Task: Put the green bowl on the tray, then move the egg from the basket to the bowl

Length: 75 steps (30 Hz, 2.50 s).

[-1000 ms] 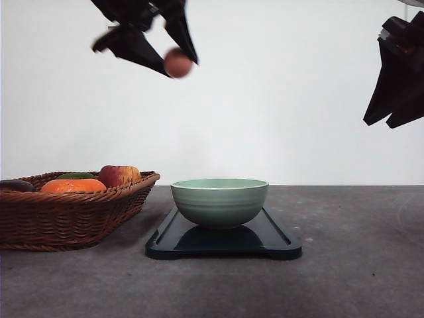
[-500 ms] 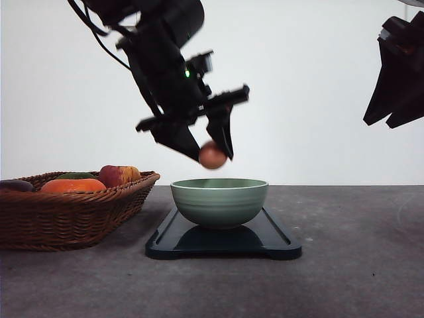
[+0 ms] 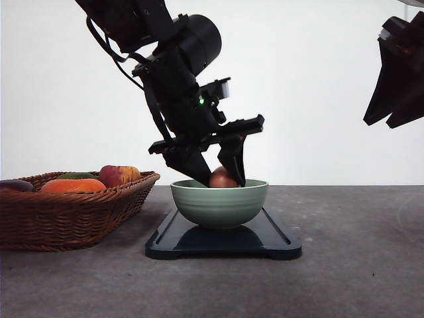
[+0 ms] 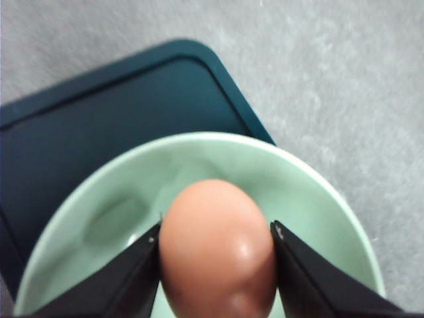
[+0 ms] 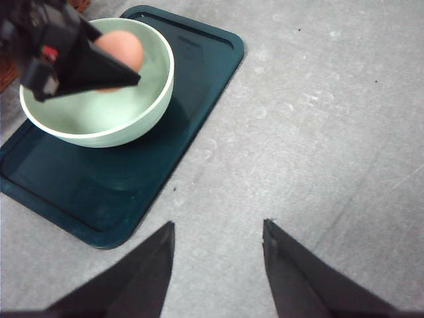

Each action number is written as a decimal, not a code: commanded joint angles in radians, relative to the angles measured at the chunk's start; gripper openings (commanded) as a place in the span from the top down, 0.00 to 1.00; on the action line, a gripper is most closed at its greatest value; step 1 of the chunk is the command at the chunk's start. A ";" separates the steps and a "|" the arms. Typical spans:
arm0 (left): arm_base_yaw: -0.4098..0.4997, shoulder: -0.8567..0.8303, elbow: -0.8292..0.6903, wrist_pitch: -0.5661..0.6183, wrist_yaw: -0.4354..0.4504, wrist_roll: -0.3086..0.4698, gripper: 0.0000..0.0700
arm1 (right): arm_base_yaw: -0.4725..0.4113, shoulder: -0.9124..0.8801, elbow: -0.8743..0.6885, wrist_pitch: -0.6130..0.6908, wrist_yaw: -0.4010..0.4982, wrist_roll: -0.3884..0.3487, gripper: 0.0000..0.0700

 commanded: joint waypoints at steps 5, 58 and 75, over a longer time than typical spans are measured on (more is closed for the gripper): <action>-0.013 0.038 0.022 0.010 -0.024 0.010 0.62 | 0.003 0.005 0.003 0.010 -0.002 -0.004 0.63; -0.004 -0.286 -0.039 -0.258 -0.073 -0.043 0.49 | 0.004 0.005 0.003 0.007 -0.004 0.009 0.63; 0.172 -0.845 -0.578 -0.126 -0.071 0.021 0.50 | 0.005 0.005 0.003 0.003 -0.015 0.005 0.63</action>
